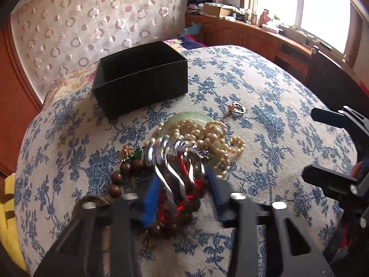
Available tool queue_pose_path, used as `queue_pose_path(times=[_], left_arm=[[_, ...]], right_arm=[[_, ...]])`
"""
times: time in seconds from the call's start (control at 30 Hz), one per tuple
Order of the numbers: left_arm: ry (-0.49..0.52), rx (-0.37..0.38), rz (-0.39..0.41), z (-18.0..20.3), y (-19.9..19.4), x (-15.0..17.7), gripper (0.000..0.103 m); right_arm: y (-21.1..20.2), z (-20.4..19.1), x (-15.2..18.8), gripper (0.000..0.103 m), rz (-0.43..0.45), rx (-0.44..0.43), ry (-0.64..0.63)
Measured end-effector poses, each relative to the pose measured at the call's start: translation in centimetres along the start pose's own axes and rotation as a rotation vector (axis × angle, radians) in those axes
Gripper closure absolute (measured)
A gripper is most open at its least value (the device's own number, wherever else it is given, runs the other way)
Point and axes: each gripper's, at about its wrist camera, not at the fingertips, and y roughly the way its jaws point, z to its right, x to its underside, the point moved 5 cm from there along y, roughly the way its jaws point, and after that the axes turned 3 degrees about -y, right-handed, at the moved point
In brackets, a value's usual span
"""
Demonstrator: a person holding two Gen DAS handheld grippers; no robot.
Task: Organize jewelry
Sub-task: 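Lower the left tool onto the silver crystal hair comb and close, then lift the hair comb with the left tool toward the black box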
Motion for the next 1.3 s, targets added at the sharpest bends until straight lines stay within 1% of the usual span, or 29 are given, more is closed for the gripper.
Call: queue_pose_path(times=[0.07,0.17,0.2,0.23,0.3,0.6,0.73,0.93,1.03,1.07,1.1,1.13,1.2,1.27,1.3], left_arm=[[-0.014,0.015,0.005,-0.2,-0.3,0.2,0.075],[-0.057,0.052,0.035,-0.9,-1.4,0.8,0.078],[-0.074,0.069,0.043,-1.1,-1.6,0.8,0.085],[-0.09,0.084,0.05,-1.4,-2.0,0.8,0.094],[-0.116,0.106,0.059,-1.9,-2.5,1.0,0.094],[-0.159,0.137,0.09,-2.7,-3.7,1.2,0.096],[-0.165,0.161,0.119,-2.9,-4.5,1.1,0.101],[-0.167,0.136,0.166,-3.5,-6.0,0.4,0.101],[-0.165,0.12,0.187,-3.9,-7.0,0.1,0.101],[-0.163,0.115,0.19,-4.0,-7.2,0.0,0.101],[-0.16,0.104,0.198,-4.1,-7.4,-0.1,0.101],[-0.159,0.096,0.203,-4.2,-7.7,-0.3,0.101],[-0.16,0.091,0.211,-4.6,-8.1,-0.4,0.101],[-0.164,0.087,0.218,-5.0,-8.4,-0.5,0.101],[-0.166,0.086,0.224,-5.1,-8.7,-0.6,0.101]], right_arm=[[0.0,0.0,0.0,0.003,0.0,0.0,-0.001],[0.2,-0.2,-0.2,0.003,-0.001,-0.002,-0.005],[0.2,-0.2,-0.2,0.003,-0.002,-0.003,-0.006],[0.3,-0.3,-0.3,0.003,-0.003,-0.003,-0.007],[0.4,-0.4,-0.3,0.003,-0.004,-0.005,-0.009],[0.7,-0.8,-0.4,0.003,-0.006,-0.011,-0.023],[0.8,-0.7,-0.3,0.003,-0.01,-0.01,-0.021],[0.9,-0.6,-0.4,0.003,-0.009,-0.014,-0.023],[1.0,-0.7,-0.9,0.003,-0.009,-0.03,-0.031],[1.2,-0.9,-1.2,0.006,-0.009,-0.047,-0.035],[1.3,-1.1,-1.6,0.012,-0.007,-0.066,-0.04],[1.6,-1.3,-1.9,0.014,-0.01,-0.085,-0.047],[2.3,-1.7,-2.4,0.027,-0.02,-0.104,-0.06],[3.3,-2.2,-3.0,0.037,-0.039,-0.123,-0.079],[3.8,-2.4,-3.2,0.04,-0.047,-0.132,-0.085]])
